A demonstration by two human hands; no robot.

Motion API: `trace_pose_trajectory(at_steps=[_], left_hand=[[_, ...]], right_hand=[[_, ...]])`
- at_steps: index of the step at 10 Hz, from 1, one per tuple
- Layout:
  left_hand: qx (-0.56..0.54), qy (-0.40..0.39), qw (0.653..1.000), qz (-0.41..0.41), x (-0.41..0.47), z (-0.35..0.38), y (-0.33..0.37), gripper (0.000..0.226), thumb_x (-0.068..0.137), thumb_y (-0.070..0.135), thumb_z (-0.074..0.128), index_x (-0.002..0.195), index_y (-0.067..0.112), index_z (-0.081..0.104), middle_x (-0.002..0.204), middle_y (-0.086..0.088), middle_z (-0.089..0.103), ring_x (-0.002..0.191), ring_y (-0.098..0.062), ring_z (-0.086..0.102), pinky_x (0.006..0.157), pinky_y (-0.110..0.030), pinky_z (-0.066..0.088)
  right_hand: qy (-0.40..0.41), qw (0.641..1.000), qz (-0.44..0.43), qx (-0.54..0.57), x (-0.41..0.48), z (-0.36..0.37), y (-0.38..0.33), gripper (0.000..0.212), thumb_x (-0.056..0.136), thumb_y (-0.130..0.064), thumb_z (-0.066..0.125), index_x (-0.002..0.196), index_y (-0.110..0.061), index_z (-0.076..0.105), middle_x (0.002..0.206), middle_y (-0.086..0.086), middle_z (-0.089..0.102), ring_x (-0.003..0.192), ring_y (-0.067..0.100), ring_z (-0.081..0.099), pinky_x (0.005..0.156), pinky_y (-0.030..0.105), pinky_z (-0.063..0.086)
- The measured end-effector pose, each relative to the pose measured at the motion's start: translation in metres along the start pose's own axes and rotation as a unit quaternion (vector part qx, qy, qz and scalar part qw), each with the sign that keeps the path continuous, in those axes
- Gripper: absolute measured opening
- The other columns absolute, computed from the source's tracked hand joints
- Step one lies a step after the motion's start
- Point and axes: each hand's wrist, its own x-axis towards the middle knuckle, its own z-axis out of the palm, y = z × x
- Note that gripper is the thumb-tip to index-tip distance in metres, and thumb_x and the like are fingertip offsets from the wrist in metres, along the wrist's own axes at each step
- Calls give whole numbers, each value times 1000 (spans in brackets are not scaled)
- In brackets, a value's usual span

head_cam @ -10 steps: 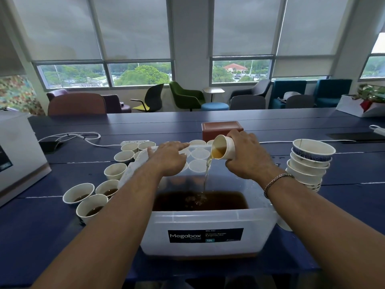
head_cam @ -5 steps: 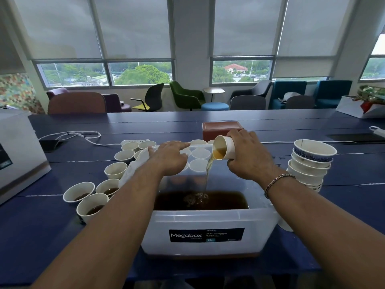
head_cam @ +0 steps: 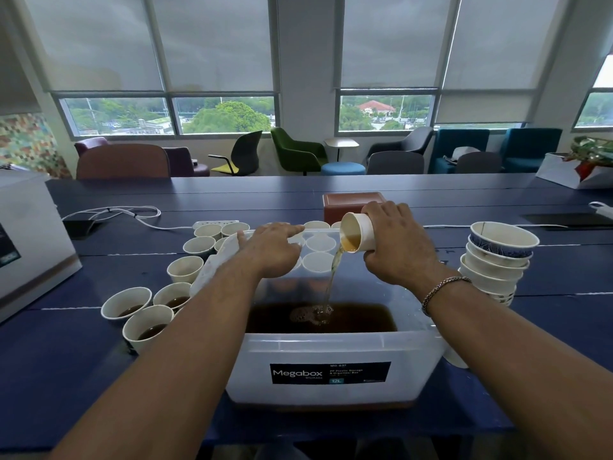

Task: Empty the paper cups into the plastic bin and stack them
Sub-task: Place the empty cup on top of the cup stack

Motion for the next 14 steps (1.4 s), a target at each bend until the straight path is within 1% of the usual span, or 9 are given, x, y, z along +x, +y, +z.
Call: trace_pose_trajectory(at_steps=[3, 6, 7, 9, 10, 11, 12, 13, 14], left_hand=[[0, 3, 1000, 0, -1, 0, 1, 48, 103, 37, 45, 149, 41, 34, 162, 7, 24, 150, -23, 16, 115, -65, -2], [-2, 0, 1000, -1, -1, 0, 1, 48, 102, 37, 45, 149, 41, 34, 162, 7, 23, 151, -23, 15, 114, -66, -3], [-3, 1, 1000, 0, -1, -1, 1, 48, 102, 36, 46, 148, 41, 35, 162, 7, 24, 151, -23, 15, 114, -66, -3], [-11, -2, 1000, 3, -3, -2, 1, 47, 103, 35, 45, 149, 41, 35, 162, 7, 24, 151, -23, 15, 115, -65, -3], [-7, -5, 1000, 4, -3, -1, -1, 47, 103, 36, 44, 149, 41, 35, 162, 7, 25, 150, -22, 16, 115, -65, -3], [-6, -5, 1000, -2, -2, -1, 0, 45, 103, 38, 42, 147, 41, 37, 160, 8, 27, 149, -21, 18, 115, -65, -1], [-23, 38, 999, -4, -3, -8, 13, 38, 104, 42, 35, 137, 36, 53, 150, 4, 45, 140, -23, 36, 116, -63, 14], [-214, 62, 974, 27, -13, -22, 42, 42, 106, 42, 29, 115, 21, 64, 118, -3, 68, 105, -20, 61, 93, -42, 48], [-408, 31, 912, 35, -24, -36, 79, 40, 107, 41, 29, 99, 21, 63, 97, -4, 72, 87, -18, 69, 72, -30, 49]], right_hand=[[28, 999, -19, -36, 0, -3, -2, 72, 73, -30, 77, 133, -22, 37, 133, 6, 44, 122, 25, 40, 93, 41, 45], [83, 991, -59, -82, 1, -10, -8, 74, 68, -24, 81, 131, -17, 45, 133, 11, 47, 124, 30, 39, 94, 42, 41], [107, 987, -77, -87, 3, -12, -11, 79, 59, -21, 87, 128, -15, 48, 129, 15, 50, 121, 34, 43, 90, 47, 44], [144, 982, -83, -86, 5, -14, -15, 83, 57, -21, 88, 129, -14, 46, 134, 19, 48, 125, 37, 40, 89, 49, 47], [131, 981, -99, -104, 6, -14, -16, 81, 60, -19, 85, 130, -17, 43, 134, 19, 46, 126, 36, 39, 91, 51, 45], [34, 985, -122, -115, 2, -19, -20, 66, 73, -30, 74, 129, -23, 40, 127, 9, 52, 117, 28, 48, 94, 45, 41], [-50, 997, -59, -2, -2, -22, -19, 67, 80, -49, 67, 131, -25, 31, 119, 2, 60, 101, 24, 61, 86, 41, 49], [-21, 995, -19, 94, -3, -33, -13, 76, 77, -54, 69, 136, -24, 32, 126, 2, 55, 108, 22, 56, 86, 39, 51], [18, 996, 22, 88, 0, -55, 1, 74, 74, -57, 70, 130, -19, 40, 123, 4, 49, 112, 22, 45, 87, 37, 44]])
